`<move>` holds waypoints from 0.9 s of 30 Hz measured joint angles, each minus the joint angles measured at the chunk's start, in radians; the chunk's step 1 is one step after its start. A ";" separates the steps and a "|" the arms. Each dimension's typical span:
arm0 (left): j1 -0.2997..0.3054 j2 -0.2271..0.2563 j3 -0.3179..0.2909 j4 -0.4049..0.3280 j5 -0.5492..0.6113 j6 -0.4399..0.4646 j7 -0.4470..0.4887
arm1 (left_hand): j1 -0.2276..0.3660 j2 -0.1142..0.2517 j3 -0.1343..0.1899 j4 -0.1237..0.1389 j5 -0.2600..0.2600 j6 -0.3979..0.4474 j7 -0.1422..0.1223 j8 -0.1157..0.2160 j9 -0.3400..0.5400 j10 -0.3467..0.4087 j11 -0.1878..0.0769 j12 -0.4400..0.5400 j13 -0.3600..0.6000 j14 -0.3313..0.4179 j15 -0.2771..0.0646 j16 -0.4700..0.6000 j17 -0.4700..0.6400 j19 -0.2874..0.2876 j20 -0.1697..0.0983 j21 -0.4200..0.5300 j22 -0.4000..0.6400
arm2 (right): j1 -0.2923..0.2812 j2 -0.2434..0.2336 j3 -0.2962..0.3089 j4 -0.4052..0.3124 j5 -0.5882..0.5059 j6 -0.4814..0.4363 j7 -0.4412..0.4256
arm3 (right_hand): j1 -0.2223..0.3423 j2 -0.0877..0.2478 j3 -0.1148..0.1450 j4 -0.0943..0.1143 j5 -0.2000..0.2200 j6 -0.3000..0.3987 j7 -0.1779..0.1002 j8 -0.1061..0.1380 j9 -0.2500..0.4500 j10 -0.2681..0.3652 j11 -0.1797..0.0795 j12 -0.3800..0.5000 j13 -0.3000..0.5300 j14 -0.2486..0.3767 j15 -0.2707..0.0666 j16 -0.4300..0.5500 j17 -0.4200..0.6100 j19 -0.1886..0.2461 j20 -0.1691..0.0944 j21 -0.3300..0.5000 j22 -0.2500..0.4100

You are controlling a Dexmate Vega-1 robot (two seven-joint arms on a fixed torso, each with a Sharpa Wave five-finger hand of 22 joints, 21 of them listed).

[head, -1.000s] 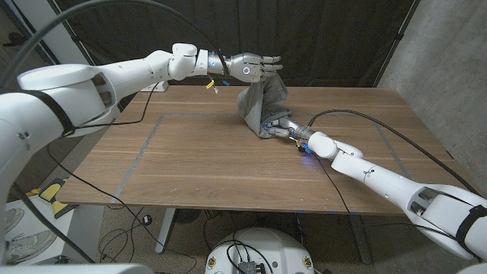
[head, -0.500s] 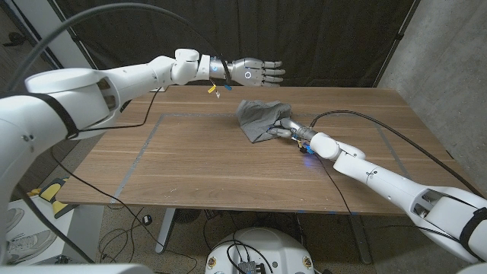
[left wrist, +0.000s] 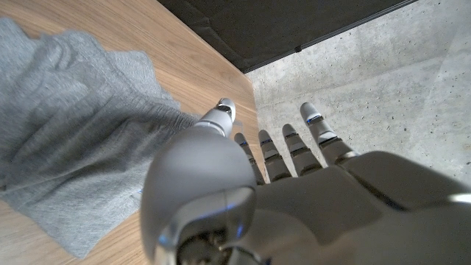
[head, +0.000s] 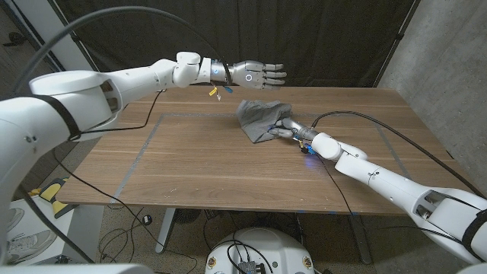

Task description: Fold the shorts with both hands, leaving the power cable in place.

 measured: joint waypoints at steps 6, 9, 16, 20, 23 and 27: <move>0.019 -0.030 0.034 0.035 -0.035 0.035 0.032 | 0.000 0.000 0.006 0.006 0.000 0.000 0.000 0.000 0.000 0.000 0.000 0.001 0.000 0.000 0.000 0.000 -0.003 0.000 0.000 0.003 0.000 | -0.032 -0.032 0.034 -0.035 -0.008 0.000 0.003 | -0.004 -0.004 0.000 0.000 0.000 0.000 0.000 0.001 -0.001 -0.004 0.004 -0.002 0.000 0.000 0.000 0.000 0.000 -0.004 0.004 0.000 0.000; 0.027 -0.051 0.054 0.056 -0.056 0.056 0.041 | 0.000 0.000 0.010 0.002 0.000 0.004 -0.004 0.000 0.000 0.000 0.000 0.001 0.000 0.000 0.000 0.000 -0.003 -0.005 -0.005 0.003 0.000 | -0.050 -0.051 0.055 -0.057 -0.012 0.000 0.015 | -0.004 -0.004 0.000 0.000 0.000 0.000 0.000 0.001 -0.001 -0.004 0.004 -0.002 0.000 0.000 0.000 0.000 0.000 -0.005 0.005 0.000 0.000; 0.043 -0.082 0.080 0.083 -0.102 0.101 0.055 | 0.000 0.000 0.019 0.001 0.000 0.004 -0.004 0.000 -0.004 0.000 0.000 0.001 0.000 0.000 0.000 0.000 -0.003 -0.005 -0.005 0.007 0.000 | -0.090 -0.091 0.093 -0.102 -0.019 -0.009 0.020 | -0.014 -0.008 0.000 0.000 0.000 0.000 0.000 0.001 -0.001 -0.004 0.004 0.001 0.000 0.000 0.000 0.000 0.001 -0.005 0.005 0.005 0.001; 0.050 -0.087 0.084 0.087 -0.121 0.120 0.059 | 0.000 0.000 0.024 0.001 0.000 0.004 -0.004 0.000 -0.004 0.000 0.000 0.001 0.000 0.000 0.000 0.000 -0.007 -0.005 -0.005 0.011 0.000 | -0.108 -0.109 0.109 -0.121 -0.023 -0.016 0.013 | -0.015 -0.007 0.000 0.000 0.000 0.000 0.000 0.001 -0.001 -0.004 0.004 0.001 0.001 0.000 0.000 0.000 0.004 -0.005 0.005 0.005 0.001; 0.058 -0.090 0.085 0.087 -0.134 0.134 0.062 | 0.000 0.000 0.025 0.002 0.000 0.004 -0.004 0.000 -0.004 0.000 0.000 0.001 0.000 0.000 -0.001 0.000 -0.008 -0.005 -0.005 0.011 0.000 | -0.118 -0.119 0.117 -0.134 -0.028 -0.030 0.004 | -0.015 -0.007 0.000 0.001 0.000 0.000 0.000 0.001 -0.001 -0.004 0.004 0.001 0.001 0.000 0.000 0.000 0.004 -0.005 0.005 0.005 0.002; 0.065 -0.089 0.084 0.084 -0.145 0.145 0.063 | -0.005 -0.005 0.029 -0.002 0.000 0.004 -0.004 0.000 -0.004 0.000 0.000 0.001 0.000 -0.004 -0.004 0.000 -0.008 -0.005 -0.005 0.011 0.000 | -0.129 -0.130 0.125 -0.146 -0.037 -0.049 -0.012 | -0.015 -0.007 0.000 0.001 0.000 0.000 0.000 0.000 -0.001 -0.004 0.004 0.001 0.001 0.000 0.000 0.000 0.004 -0.005 0.005 0.005 0.002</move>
